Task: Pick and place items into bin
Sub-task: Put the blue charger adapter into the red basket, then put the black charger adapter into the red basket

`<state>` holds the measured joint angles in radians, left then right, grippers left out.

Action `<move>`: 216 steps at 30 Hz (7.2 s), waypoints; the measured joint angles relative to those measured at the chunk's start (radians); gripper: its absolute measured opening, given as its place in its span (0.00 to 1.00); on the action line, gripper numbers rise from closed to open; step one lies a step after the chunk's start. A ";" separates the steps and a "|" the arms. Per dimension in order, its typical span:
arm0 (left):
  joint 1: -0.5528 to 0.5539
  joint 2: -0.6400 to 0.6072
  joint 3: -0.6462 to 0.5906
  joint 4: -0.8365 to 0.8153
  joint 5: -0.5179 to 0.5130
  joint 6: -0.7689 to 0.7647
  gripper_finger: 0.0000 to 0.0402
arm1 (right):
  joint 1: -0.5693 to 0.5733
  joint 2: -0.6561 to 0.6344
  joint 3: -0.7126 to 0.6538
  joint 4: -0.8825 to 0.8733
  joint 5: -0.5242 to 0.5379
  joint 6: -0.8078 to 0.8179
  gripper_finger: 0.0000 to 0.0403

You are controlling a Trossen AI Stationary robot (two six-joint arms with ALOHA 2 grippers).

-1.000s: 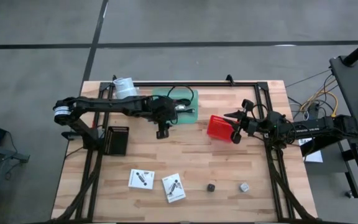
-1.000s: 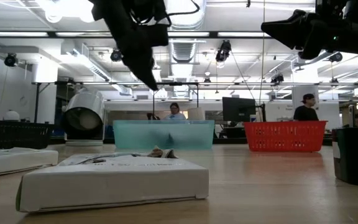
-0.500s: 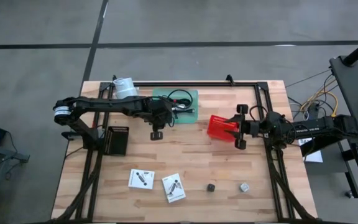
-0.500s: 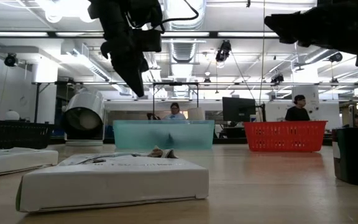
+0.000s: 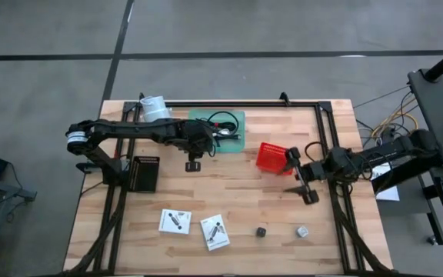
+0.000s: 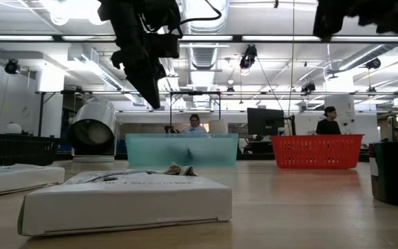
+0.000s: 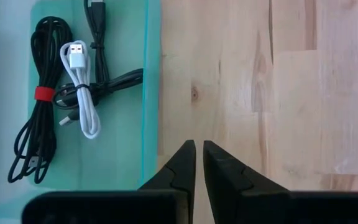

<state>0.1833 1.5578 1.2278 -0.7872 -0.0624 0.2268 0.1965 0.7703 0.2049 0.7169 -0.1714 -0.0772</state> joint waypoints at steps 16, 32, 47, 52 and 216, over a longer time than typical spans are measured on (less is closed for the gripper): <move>0.000 0.000 -0.001 -0.036 0.000 -0.004 0.04 | 0.414 0.307 0.436 -0.785 0.856 0.669 0.56; 0.000 0.000 -0.004 -0.037 0.000 0.021 0.04 | 0.685 0.738 0.898 -1.684 0.691 1.663 0.56; 0.000 0.000 -0.005 -0.036 0.000 0.028 0.04 | 0.757 1.063 1.144 -1.974 0.337 1.930 0.57; 0.000 0.000 -0.005 -0.037 0.000 0.068 0.04 | 0.757 1.055 1.132 -2.013 0.335 1.986 0.60; 0.000 0.000 -0.005 -0.069 -0.003 0.068 0.04 | 0.530 1.065 0.786 -0.990 0.485 0.838 0.73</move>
<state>0.1831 1.5578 1.2232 -0.8562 -0.0658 0.2951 0.7261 1.8357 0.9908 -0.2735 0.3138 0.7610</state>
